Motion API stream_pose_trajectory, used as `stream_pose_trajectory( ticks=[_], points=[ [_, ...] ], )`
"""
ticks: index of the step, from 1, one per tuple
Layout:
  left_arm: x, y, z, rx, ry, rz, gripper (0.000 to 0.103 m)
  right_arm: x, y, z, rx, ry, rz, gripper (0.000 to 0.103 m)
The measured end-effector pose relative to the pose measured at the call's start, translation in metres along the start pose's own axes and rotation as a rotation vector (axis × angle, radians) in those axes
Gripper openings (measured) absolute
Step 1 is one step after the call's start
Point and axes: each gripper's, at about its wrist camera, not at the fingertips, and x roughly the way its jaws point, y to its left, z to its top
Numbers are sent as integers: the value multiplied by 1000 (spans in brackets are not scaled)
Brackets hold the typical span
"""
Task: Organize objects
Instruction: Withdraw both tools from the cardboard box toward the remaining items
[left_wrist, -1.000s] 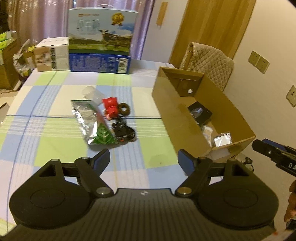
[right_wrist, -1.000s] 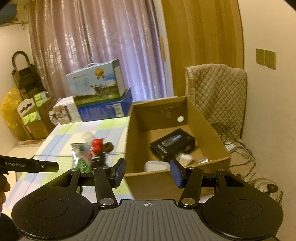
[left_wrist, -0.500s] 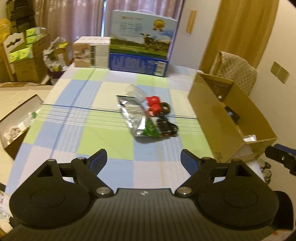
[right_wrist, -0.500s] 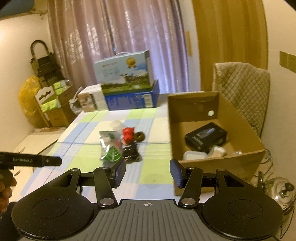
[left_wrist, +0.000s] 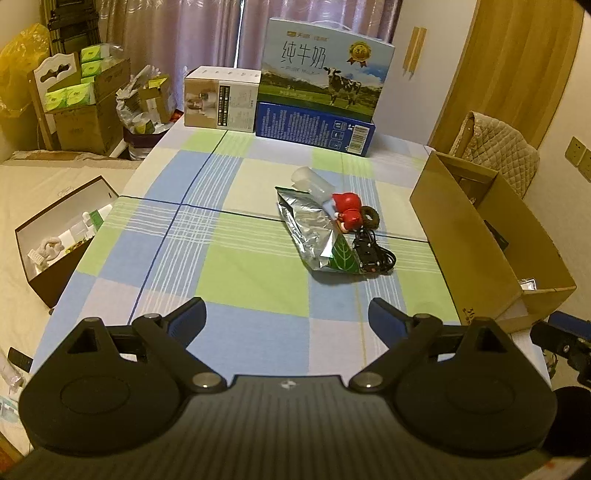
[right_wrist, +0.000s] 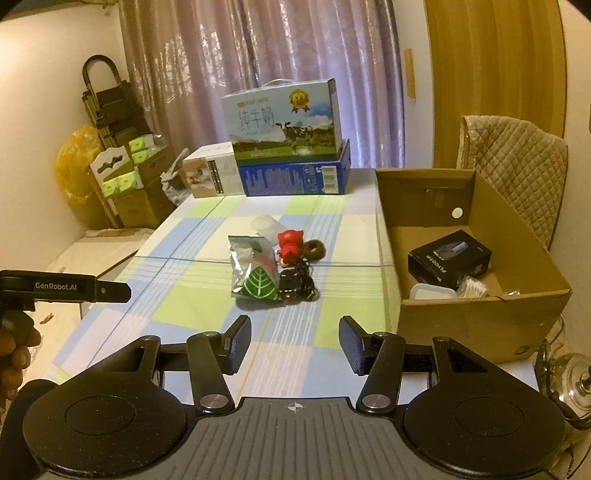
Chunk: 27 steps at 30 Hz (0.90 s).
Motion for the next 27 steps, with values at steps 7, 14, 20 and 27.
stream_pose_trajectory(
  ticks=[7, 14, 20, 27],
  points=[
    [5, 2, 0, -7, 8, 1, 93, 6, 4, -1, -9, 11, 10, 50],
    [11, 3, 1, -10, 13, -1, 93, 13, 8, 0, -17, 22, 13, 50],
    [18, 2, 5, -6, 18, -2, 93, 22, 12, 2, -30, 29, 17, 50],
    [34, 4, 13, -6, 27, -2, 94, 45, 17, 7, -69, 37, 32, 50]
  ],
)
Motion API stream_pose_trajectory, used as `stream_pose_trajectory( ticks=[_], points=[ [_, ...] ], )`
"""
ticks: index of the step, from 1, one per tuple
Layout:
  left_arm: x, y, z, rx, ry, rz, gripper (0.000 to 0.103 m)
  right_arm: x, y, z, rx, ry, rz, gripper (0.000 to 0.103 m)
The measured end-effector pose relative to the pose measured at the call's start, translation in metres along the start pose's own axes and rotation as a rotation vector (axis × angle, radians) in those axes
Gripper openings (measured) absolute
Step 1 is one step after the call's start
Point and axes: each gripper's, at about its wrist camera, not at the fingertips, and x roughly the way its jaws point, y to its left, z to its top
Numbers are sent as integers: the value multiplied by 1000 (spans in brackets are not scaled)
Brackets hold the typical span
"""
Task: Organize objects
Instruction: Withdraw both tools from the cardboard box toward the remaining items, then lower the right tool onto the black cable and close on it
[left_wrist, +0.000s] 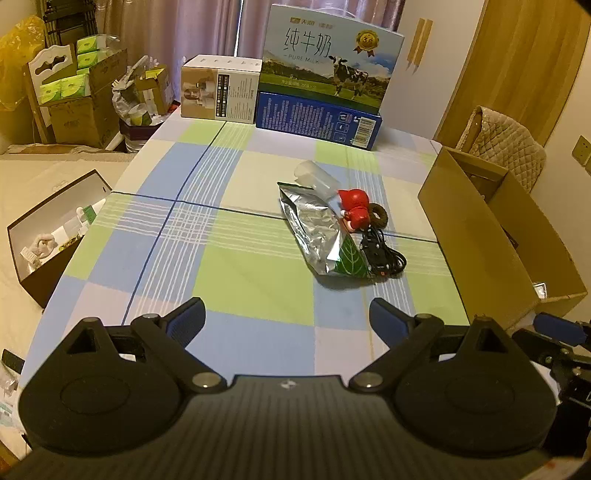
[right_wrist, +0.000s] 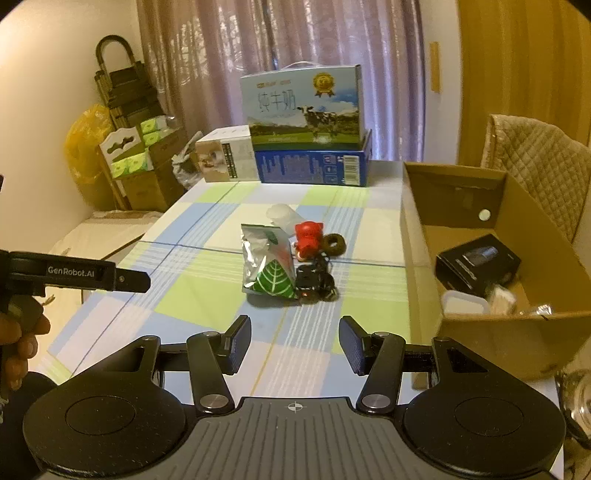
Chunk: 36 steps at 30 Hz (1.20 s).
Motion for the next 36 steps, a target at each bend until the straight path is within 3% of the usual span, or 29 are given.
stream_pose_trajectory(
  ticks=[11, 26, 31, 36],
  points=[
    [50, 3, 23, 13, 39, -7, 94, 68, -11, 13, -20, 35, -4, 50],
    [147, 4, 51, 53, 91, -38, 94, 171, -41, 22, -19, 94, -51, 50],
    [171, 4, 57, 58, 88, -59, 94, 197, -47, 33, -26, 85, -61, 34],
    [183, 6, 63, 59, 69, -71, 94, 229, -56, 37, -31, 130, -69, 30]
  ],
)
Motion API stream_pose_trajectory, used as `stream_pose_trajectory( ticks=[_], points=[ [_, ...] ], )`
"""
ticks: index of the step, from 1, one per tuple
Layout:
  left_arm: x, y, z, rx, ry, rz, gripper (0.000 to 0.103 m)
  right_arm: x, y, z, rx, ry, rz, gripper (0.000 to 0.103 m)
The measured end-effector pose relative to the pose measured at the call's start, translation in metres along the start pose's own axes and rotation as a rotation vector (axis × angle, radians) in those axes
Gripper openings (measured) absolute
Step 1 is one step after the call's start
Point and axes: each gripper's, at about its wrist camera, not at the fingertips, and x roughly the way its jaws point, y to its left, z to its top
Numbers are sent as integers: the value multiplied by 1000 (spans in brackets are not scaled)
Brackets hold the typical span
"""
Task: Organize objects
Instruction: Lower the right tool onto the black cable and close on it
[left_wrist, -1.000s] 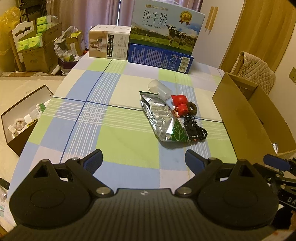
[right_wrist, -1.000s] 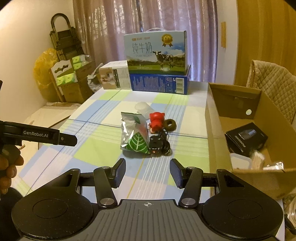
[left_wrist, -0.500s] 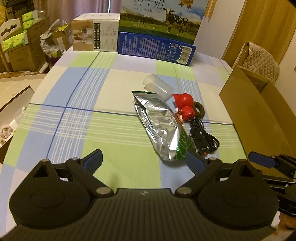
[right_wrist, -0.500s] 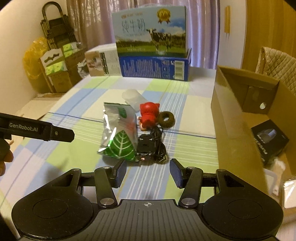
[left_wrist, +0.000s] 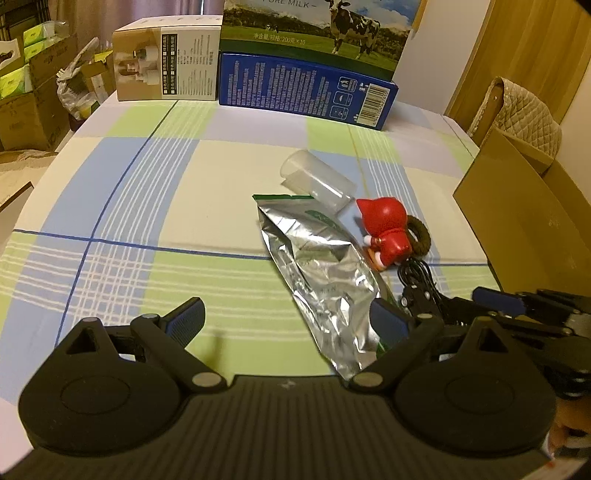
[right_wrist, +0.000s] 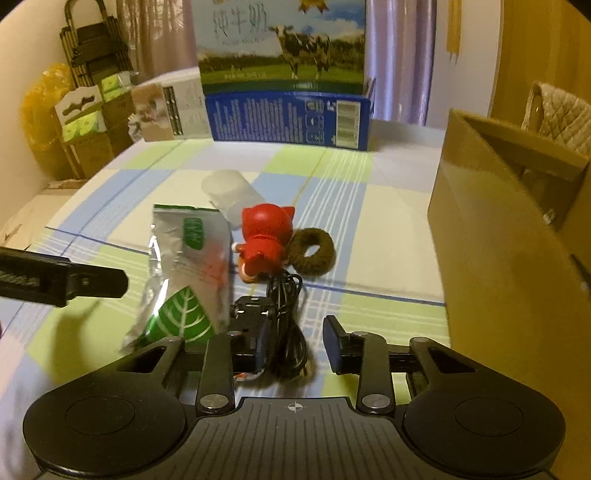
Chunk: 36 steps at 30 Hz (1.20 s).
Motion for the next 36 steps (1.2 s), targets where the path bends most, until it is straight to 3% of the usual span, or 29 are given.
stream_pose_trajectory(
  ticks=[5, 9, 16, 22, 28, 29, 30, 36],
  points=[
    [13, 2, -5, -2, 31, -18, 94, 20, -2, -4, -4, 69, 25, 29],
    [18, 0, -3, 6, 33, -35, 94, 19, -3, -5, 6, 57, 22, 19],
    [31, -14, 2, 16, 60, -94, 93, 8, -8, -10, 43, 69, -70, 18],
    [54, -28, 6, 17, 100, -128, 89, 1, -11, -14, 63, 70, -59, 18],
    [61, -30, 10, 13, 105, -113, 73, 1, -9, -15, 60, 64, -51, 18],
    [60, -28, 10, 4, 101, -121, 65, 0, -8, -16, 57, 63, -50, 18],
    [58, -27, 10, -5, 108, -141, 49, 0, -7, -16, 50, 64, -49, 18],
    [37, -24, -1, 30, 143, -137, 42, -17, 7, -33, 31, 72, -28, 18]
  ],
)
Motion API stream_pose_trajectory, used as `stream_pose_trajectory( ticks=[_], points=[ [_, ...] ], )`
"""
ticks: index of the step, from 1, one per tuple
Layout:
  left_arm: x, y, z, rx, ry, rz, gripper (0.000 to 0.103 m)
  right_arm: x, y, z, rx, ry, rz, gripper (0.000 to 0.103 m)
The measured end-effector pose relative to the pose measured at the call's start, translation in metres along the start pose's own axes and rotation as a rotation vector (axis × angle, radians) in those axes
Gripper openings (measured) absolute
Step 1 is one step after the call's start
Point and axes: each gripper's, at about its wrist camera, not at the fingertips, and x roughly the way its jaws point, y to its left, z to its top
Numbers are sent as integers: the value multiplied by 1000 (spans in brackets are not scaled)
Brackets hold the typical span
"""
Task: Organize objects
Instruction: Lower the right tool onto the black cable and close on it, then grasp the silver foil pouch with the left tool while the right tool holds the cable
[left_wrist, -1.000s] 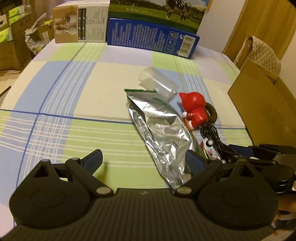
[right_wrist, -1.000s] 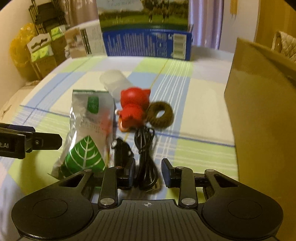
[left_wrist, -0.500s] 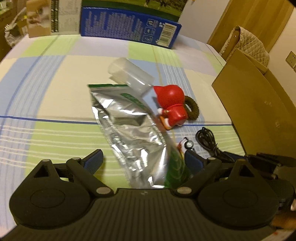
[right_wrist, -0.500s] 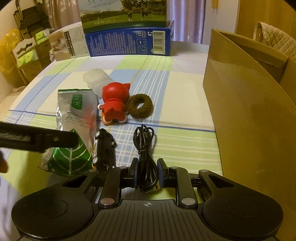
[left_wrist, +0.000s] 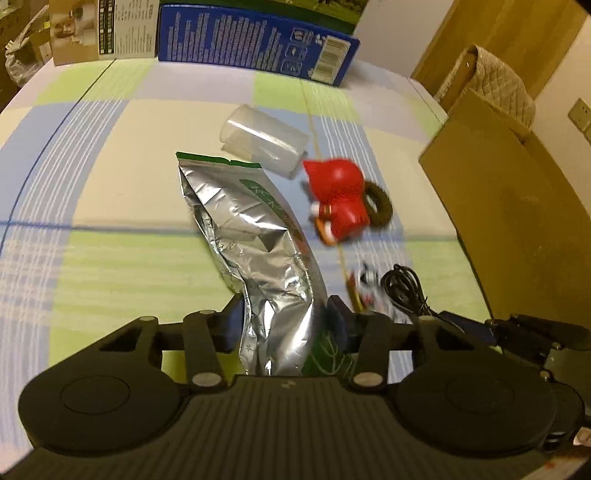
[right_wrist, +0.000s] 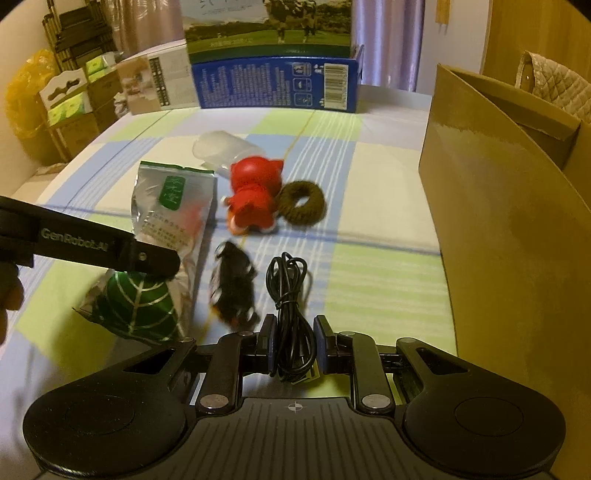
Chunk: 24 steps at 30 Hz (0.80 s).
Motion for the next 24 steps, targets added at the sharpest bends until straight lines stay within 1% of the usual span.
stream_pose_trajectory(
  ticks=[3, 10, 11, 12, 13, 15, 16, 18, 21, 24],
  points=[
    [-16, -2, -17, 44, 38, 7, 41, -14, 8, -17, -14, 12, 7, 18],
    [-60, -13, -75, 65, 109, 5, 42, -51, 17, -54, 21, 33, 19, 18],
    [-64, -15, -81, 68, 110, 10, 43, -54, 18, -58, 23, 34, 19, 18],
    [-68, -16, -86, 63, 109, 17, 47, -56, 19, -61, 24, 33, 16, 18],
    [-71, -16, -89, 54, 106, 24, 47, -56, 20, -63, 23, 35, 10, 18],
    [-74, -15, -93, 36, 97, 37, 53, -55, 20, -62, 11, 38, 2, 18],
    [-75, -14, -94, 25, 93, 44, 54, -53, 21, -61, -2, 40, 1, 18],
    [-77, -10, -94, 6, 85, 51, 57, -53, 22, -61, -28, 26, -1, 19],
    [-78, -8, -90, -14, 61, 62, 60, -50, 24, -60, -73, 14, -2, 21],
    [-75, -5, -85, -23, 51, 66, 62, -44, 23, -61, -80, 17, 3, 21]
  ],
)
